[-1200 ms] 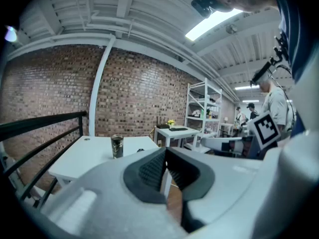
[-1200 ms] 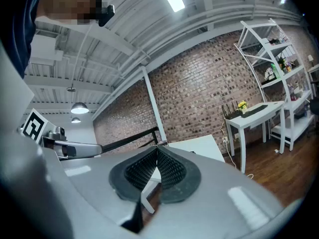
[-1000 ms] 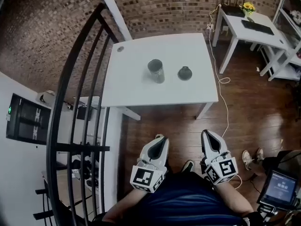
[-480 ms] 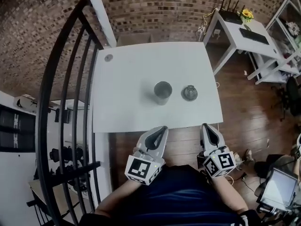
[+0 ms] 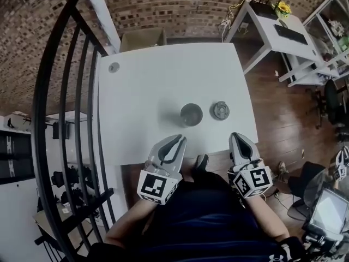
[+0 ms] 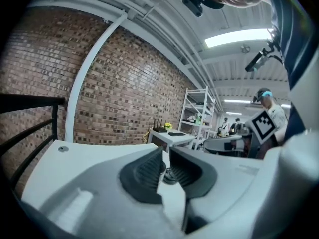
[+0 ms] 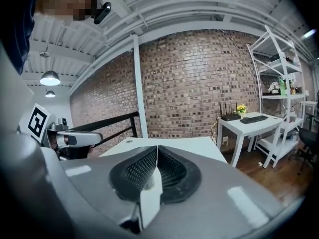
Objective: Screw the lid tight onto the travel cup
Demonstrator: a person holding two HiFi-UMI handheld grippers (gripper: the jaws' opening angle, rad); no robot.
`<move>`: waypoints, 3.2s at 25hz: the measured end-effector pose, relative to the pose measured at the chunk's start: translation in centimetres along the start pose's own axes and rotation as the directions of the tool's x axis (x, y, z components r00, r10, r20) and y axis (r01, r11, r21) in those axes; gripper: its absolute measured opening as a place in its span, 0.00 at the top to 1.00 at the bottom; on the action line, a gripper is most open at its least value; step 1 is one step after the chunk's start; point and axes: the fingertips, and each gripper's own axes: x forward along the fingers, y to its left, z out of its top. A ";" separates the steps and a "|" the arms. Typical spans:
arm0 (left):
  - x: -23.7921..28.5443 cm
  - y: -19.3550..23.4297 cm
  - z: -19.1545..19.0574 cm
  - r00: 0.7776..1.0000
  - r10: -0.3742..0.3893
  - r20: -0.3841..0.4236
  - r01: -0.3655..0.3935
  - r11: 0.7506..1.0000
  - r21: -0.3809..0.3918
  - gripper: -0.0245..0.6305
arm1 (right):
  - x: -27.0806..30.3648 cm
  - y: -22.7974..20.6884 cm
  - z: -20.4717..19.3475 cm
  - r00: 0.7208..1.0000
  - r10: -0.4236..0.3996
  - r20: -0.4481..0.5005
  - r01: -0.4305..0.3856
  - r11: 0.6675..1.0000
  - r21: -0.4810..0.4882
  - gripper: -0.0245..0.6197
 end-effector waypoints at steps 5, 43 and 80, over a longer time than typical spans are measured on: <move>2.1 1.5 -2.5 0.995 0.031 -0.096 -0.024 0.997 0.078 0.66 | 3.0 -2.2 -0.6 0.999 0.033 -0.030 -0.033 0.999 0.006 0.90; 8.6 4.4 -11.4 0.932 0.114 -0.345 -0.081 0.991 0.110 0.37 | 16.7 -11.4 -19.3 0.725 0.054 -0.687 -0.264 0.943 -0.204 0.44; 9.7 5.0 -11.7 0.921 0.037 -0.389 0.077 0.959 0.274 0.39 | 13.4 7.9 -2.5 0.517 0.444 -0.731 -0.807 0.538 -0.244 0.44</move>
